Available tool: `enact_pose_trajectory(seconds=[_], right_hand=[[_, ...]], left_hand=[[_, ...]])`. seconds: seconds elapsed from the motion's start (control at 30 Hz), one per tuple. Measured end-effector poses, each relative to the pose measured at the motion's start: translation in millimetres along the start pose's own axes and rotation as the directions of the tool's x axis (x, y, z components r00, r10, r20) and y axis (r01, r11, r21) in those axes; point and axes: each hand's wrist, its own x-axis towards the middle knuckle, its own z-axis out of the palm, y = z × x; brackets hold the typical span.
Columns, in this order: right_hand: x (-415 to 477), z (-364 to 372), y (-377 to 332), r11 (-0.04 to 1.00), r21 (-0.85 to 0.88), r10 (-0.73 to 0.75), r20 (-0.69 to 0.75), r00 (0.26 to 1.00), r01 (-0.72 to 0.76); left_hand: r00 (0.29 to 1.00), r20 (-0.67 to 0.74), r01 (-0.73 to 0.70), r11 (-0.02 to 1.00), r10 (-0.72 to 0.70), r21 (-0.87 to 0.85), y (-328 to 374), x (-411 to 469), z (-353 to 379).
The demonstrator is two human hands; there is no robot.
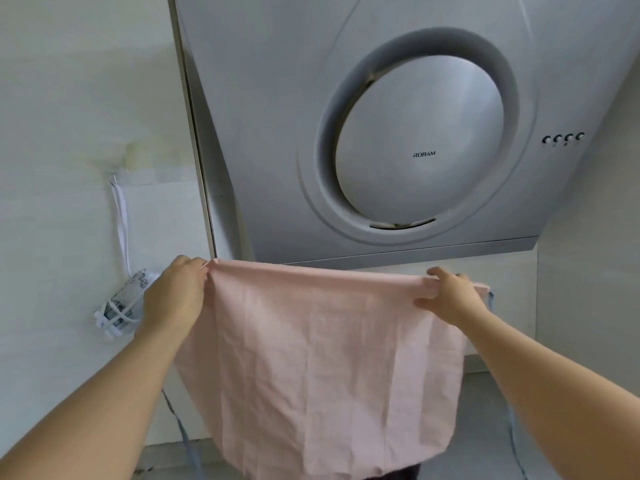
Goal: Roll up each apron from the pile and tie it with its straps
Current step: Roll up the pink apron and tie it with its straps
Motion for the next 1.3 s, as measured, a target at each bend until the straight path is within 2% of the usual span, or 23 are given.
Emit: enact_pose_trajectory(seconds=[0.1,0.17,0.23,0.27,0.33,0.37,0.4,0.43,0.5,0.53,0.6,0.63,0.7,0.77,0.8,0.87,0.93,1.0,1.07,1.13,1.17,1.23,1.3], right_hand=[[6.1,-7.9,2.9,0.993,-0.119,-0.016,-0.124,0.992,0.001],[5.9,-17.9,0.2,0.997,-0.065,0.017,-0.187,0.982,-0.029],[6.7,-27.2,-2.9,0.981,0.194,0.070,-0.307,0.949,-0.010],[4.5,-31.4,-6.6,0.927,0.374,0.125,-0.368,0.922,0.023],[0.9,-38.0,-12.9,0.706,0.702,0.303,-0.418,0.856,0.093],[1.4,-38.9,-14.9,0.598,0.790,0.361,-0.413,0.836,0.132],[1.7,-38.0,-16.9,0.570,0.805,0.355,-0.420,0.835,0.163],[-0.5,-36.6,-19.6,0.626,0.757,0.297,-0.451,0.842,0.185],[-5.2,-33.8,-18.3,0.817,0.532,0.113,-0.522,0.845,0.220],[-6.1,-31.5,-16.2,0.873,0.424,0.021,-0.526,0.850,0.241],[-5.8,-30.4,-10.3,0.941,0.228,-0.106,-0.505,0.856,0.251],[-4.0,-30.6,-7.2,0.958,0.162,-0.133,-0.479,0.868,0.236],[-2.2,-34.7,-3.7,0.964,0.174,-0.109,-0.432,0.895,0.201],[-2.7,-40.6,-2.3,0.942,0.281,-0.043,-0.448,0.893,0.186],[-2.4,-45.0,-0.6,0.931,0.303,-0.034,-0.482,0.876,0.202],[-0.6,-51.9,5.9,0.943,0.242,-0.093,-0.470,0.877,0.230],[1.4,-57.7,16.4,0.967,0.107,-0.168,-0.407,0.898,0.229],[-1.0,-64.8,22.6,0.968,0.055,-0.195,-0.457,0.868,0.247],[-8.5,-69.1,22.6,0.942,0.117,-0.193,-0.579,0.792,0.315],[-13.5,-67.0,20.9,0.912,0.166,-0.198,-0.624,0.755,0.376],[-13.4,-63.3,20.2,0.915,0.160,-0.206,-0.605,0.769,0.370],[-6.2,-49.5,22.5,0.955,0.074,-0.220,-0.469,0.855,0.287],[4.8,-32.3,27.1,0.983,-0.045,-0.183,-0.243,0.953,0.177]], left_hand=[[0.998,-0.043,-0.038,0.999,0.038,0.006,-2.5,4.7,-7.8],[0.997,-0.039,-0.073,0.997,0.073,-0.006,-6.0,7.5,-12.2],[0.989,0.049,-0.138,0.990,0.140,-0.041,-11.6,8.7,-15.8],[0.975,0.125,-0.177,0.983,0.183,-0.056,-14.9,8.9,-17.1],[0.929,0.293,-0.229,0.973,0.226,-0.026,-21.6,7.4,-16.3],[0.914,0.343,-0.228,0.974,0.215,-0.003,-24.1,6.6,-14.5],[0.915,0.349,-0.217,0.976,0.200,0.009,-25.5,5.1,-12.5],[0.930,0.322,-0.196,0.980,0.175,0.034,-26.0,2.6,-9.7],[0.971,0.222,-0.116,0.985,0.086,0.125,-23.9,-1.0,-4.6],[0.982,0.189,-0.046,0.985,0.014,0.164,-22.3,-0.7,-3.5],[0.967,0.218,0.091,0.978,-0.131,0.186,-17.1,0.7,-2.6],[0.949,0.247,0.163,0.977,-0.194,0.141,-15.0,2.2,-0.9],[0.915,0.290,0.313,0.947,-0.280,-0.074,-8.1,5.6,1.0],[0.909,0.290,0.396,0.837,-0.299,-0.378,0.2,2.6,2.0],[0.921,0.251,0.388,0.771,-0.299,-0.505,3.2,0.1,2.0],[0.957,0.186,0.291,0.781,-0.224,-0.553,3.4,-4.3,-1.0],[0.953,0.283,0.245,0.829,-0.110,-0.502,1.2,-8.9,-4.3],[0.888,0.458,0.279,0.831,-0.034,-0.481,-1.2,-11.7,-9.9],[0.812,0.584,0.329,0.823,0.005,-0.463,-2.1,-13.1,-17.7],[0.709,0.705,0.430,0.795,-0.004,-0.428,-4.8,-15.9,-20.5],[0.649,0.760,0.470,0.794,-0.017,-0.384,-6.1,-18.1,-21.5],[0.544,0.837,0.506,0.817,-0.052,-0.278,-9.4,-25.1,-17.3],[0.515,0.851,0.475,0.861,-0.104,-0.182,-12.6,-30.5,-7.9]])
